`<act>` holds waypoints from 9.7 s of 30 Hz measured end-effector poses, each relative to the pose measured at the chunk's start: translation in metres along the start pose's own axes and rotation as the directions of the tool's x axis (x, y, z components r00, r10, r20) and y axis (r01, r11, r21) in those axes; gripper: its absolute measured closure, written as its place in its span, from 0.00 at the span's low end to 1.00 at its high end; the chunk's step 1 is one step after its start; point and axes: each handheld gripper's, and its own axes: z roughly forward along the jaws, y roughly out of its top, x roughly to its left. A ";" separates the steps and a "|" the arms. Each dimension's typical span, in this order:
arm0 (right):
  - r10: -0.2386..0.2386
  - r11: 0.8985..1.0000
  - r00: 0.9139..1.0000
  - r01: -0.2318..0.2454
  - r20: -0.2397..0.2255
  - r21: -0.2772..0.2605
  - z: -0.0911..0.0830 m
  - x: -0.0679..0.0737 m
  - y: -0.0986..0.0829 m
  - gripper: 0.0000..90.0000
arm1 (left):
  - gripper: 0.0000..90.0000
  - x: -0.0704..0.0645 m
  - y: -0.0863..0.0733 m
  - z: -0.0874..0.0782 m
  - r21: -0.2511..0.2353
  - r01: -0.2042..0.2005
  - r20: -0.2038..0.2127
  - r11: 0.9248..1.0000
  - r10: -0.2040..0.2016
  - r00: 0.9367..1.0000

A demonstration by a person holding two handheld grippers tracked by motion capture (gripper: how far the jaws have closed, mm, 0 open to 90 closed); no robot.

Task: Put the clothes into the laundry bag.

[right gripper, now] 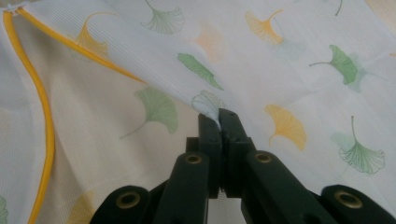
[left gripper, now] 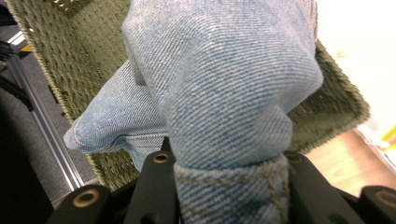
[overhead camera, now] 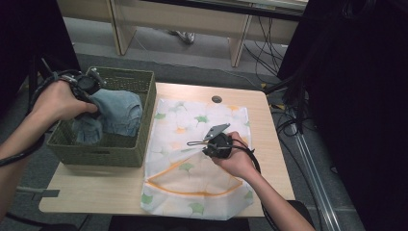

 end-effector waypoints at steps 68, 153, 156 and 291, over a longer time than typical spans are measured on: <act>0.055 0.998 0.998 -0.055 -0.018 -0.037 -0.001 -0.010 0.003 1.00 | 0.78 -0.169 -0.022 -0.081 -0.205 -0.487 0.226 0.849 0.525 0.821; 0.109 0.967 0.994 -0.103 0.016 -0.232 -0.029 0.004 0.029 1.00 | 0.77 -0.221 -0.012 -0.005 -0.069 -0.407 0.144 0.911 0.413 0.899; 0.103 0.967 0.995 -0.097 0.015 -0.236 -0.028 0.004 0.029 1.00 | 0.77 -0.222 -0.011 -0.001 -0.067 -0.396 0.138 0.916 0.402 0.905; 0.154 0.925 0.988 -0.142 0.005 -0.352 -0.033 0.004 0.031 1.00 | 0.77 -0.244 0.008 0.058 -0.357 -0.217 0.225 0.909 0.309 0.924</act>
